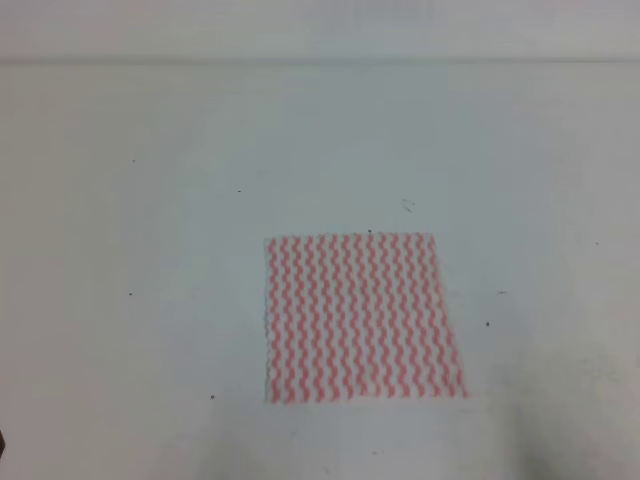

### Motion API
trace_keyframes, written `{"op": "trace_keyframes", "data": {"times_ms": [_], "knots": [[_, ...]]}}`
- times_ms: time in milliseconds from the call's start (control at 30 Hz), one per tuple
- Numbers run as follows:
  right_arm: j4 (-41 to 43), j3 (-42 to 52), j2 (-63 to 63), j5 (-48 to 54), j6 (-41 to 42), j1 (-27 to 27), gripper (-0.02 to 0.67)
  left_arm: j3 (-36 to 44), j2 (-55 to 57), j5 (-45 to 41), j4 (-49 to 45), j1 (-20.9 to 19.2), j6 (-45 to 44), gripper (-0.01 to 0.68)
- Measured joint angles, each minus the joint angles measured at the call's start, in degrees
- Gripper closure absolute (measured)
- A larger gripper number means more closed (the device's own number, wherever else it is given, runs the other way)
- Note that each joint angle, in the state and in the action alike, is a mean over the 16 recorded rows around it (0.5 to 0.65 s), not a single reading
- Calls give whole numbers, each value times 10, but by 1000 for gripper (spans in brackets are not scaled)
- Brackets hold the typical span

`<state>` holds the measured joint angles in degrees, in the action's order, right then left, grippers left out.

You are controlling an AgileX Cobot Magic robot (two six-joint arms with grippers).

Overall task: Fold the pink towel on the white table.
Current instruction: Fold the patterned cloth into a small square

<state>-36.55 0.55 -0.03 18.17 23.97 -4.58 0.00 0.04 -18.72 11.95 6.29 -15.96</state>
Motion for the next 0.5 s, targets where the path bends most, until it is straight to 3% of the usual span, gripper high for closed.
{"op": "trace_keyframes", "data": {"times_ms": [500], "knots": [[0,1,0,-1,0,0,667,0,0,0,0,0,0,678]]}}
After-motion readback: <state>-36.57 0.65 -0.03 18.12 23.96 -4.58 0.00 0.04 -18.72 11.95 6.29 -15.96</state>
